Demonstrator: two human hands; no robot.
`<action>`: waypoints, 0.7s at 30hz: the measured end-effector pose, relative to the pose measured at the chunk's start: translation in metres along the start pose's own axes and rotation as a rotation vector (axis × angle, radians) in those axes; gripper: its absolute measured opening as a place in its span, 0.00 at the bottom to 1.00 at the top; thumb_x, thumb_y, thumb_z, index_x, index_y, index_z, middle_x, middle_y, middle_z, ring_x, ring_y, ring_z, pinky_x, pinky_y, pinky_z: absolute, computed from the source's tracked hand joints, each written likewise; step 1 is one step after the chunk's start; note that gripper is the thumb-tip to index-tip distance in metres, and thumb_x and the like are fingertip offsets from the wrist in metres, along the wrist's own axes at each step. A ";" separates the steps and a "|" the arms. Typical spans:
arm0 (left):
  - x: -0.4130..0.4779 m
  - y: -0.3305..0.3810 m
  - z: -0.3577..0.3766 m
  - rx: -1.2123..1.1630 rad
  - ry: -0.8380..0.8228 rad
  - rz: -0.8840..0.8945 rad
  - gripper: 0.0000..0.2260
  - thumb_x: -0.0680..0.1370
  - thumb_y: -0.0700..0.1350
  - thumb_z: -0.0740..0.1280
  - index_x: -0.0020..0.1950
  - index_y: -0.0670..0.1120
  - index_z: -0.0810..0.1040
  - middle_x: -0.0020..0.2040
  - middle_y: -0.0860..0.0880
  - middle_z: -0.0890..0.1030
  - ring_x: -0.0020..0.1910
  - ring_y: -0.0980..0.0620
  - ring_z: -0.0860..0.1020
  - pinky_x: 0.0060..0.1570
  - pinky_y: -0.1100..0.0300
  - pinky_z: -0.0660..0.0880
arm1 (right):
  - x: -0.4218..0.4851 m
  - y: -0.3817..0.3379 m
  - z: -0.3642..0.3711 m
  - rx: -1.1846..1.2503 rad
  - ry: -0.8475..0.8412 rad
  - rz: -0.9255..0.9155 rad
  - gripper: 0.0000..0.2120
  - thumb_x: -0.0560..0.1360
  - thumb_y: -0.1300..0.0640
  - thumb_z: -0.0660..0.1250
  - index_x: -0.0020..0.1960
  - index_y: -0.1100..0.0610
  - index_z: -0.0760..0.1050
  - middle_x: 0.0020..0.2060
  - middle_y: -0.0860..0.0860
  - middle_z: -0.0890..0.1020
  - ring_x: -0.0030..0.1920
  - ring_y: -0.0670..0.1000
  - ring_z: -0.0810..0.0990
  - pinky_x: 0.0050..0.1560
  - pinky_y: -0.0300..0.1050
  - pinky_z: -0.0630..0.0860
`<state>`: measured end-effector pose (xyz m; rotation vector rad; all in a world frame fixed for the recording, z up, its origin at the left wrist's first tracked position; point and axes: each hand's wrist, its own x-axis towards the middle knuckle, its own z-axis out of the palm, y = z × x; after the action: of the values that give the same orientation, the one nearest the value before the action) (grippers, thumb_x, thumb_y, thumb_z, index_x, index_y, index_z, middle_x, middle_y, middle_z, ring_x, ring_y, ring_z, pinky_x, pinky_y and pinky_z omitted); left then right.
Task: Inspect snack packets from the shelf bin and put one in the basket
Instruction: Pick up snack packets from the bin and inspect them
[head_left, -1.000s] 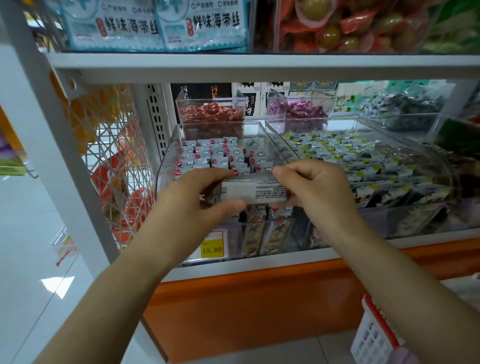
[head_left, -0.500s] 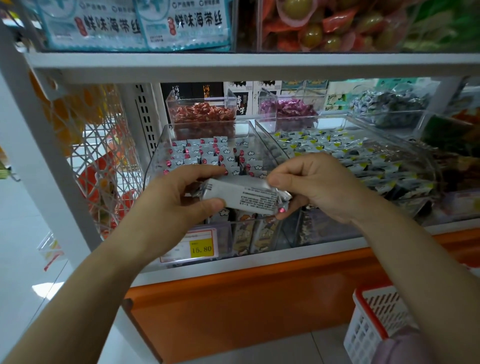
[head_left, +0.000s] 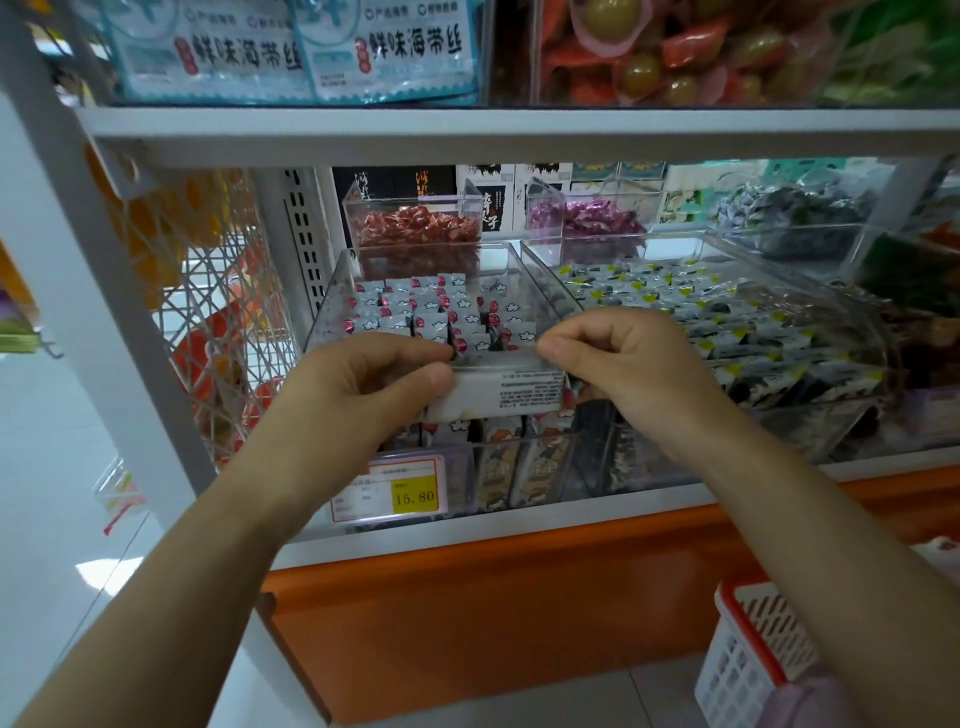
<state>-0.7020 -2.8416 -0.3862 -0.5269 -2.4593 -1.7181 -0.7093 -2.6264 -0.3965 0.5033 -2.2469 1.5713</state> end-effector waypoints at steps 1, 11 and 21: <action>0.000 0.000 -0.001 -0.009 -0.005 -0.005 0.16 0.67 0.54 0.66 0.51 0.54 0.82 0.44 0.54 0.84 0.42 0.58 0.81 0.38 0.72 0.76 | 0.000 0.000 0.000 -0.021 0.000 -0.011 0.10 0.74 0.60 0.67 0.38 0.47 0.79 0.33 0.37 0.82 0.36 0.38 0.81 0.34 0.28 0.75; -0.001 0.002 -0.007 0.003 -0.046 0.023 0.11 0.70 0.50 0.63 0.42 0.47 0.83 0.37 0.43 0.83 0.34 0.49 0.82 0.31 0.73 0.75 | -0.001 -0.001 0.001 0.000 -0.038 0.031 0.09 0.74 0.59 0.67 0.39 0.46 0.80 0.34 0.37 0.83 0.38 0.38 0.81 0.36 0.29 0.76; -0.007 0.000 -0.011 0.091 -0.068 0.078 0.14 0.68 0.52 0.67 0.53 0.58 0.78 0.44 0.62 0.83 0.41 0.61 0.81 0.37 0.74 0.74 | -0.001 0.000 0.008 0.313 0.023 0.219 0.09 0.74 0.57 0.65 0.41 0.61 0.81 0.37 0.54 0.85 0.38 0.54 0.85 0.31 0.40 0.80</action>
<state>-0.6964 -2.8535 -0.3838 -0.6729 -2.5125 -1.5769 -0.7092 -2.6336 -0.3999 0.3240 -2.1059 2.0449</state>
